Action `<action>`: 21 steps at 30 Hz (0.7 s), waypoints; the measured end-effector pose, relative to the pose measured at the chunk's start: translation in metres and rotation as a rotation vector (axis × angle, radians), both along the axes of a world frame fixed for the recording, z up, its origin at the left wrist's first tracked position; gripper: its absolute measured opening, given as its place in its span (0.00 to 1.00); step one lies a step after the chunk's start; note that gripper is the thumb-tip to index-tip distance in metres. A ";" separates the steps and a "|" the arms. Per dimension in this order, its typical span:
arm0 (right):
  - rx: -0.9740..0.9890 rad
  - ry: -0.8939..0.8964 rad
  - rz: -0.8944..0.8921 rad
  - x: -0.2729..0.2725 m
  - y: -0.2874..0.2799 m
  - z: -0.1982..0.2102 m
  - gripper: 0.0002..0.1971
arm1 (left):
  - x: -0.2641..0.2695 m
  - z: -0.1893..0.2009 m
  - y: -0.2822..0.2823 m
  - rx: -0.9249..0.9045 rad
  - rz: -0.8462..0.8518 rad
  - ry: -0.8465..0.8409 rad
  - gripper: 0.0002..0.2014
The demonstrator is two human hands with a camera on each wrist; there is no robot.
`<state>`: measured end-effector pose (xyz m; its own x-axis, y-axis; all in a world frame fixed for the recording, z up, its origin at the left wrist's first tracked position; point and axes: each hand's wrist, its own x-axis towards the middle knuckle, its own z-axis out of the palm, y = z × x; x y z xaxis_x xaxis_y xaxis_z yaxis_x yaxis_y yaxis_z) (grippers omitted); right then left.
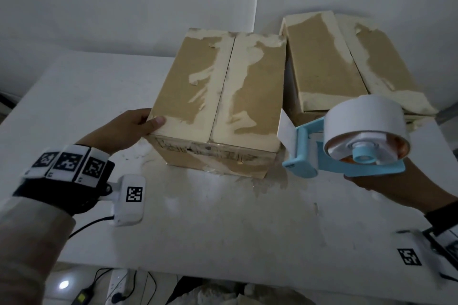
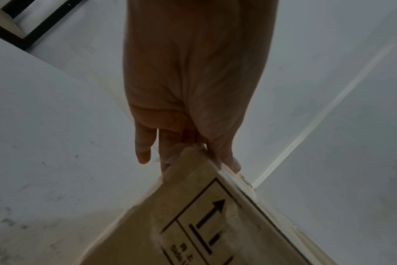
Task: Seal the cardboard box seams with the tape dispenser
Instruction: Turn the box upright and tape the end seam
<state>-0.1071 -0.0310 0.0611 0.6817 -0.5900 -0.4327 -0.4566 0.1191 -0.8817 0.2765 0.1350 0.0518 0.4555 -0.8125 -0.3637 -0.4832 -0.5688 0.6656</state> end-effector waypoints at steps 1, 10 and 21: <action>-0.029 -0.026 0.008 -0.003 -0.003 -0.006 0.15 | 0.001 -0.002 0.000 -0.007 -0.002 0.000 0.19; -0.254 0.014 -0.102 -0.005 -0.002 -0.036 0.15 | -0.016 0.001 -0.011 0.019 0.019 -0.390 0.30; -0.240 -0.064 -0.142 -0.004 0.003 -0.041 0.10 | -0.162 -0.037 -0.037 -0.260 -0.739 -0.739 0.24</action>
<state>-0.1109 -0.0283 0.0200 0.6065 -0.7617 -0.2280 -0.3932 -0.0382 -0.9186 0.1143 0.0975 0.0144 -0.1436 -0.9893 0.0241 -0.9813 0.1455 0.1264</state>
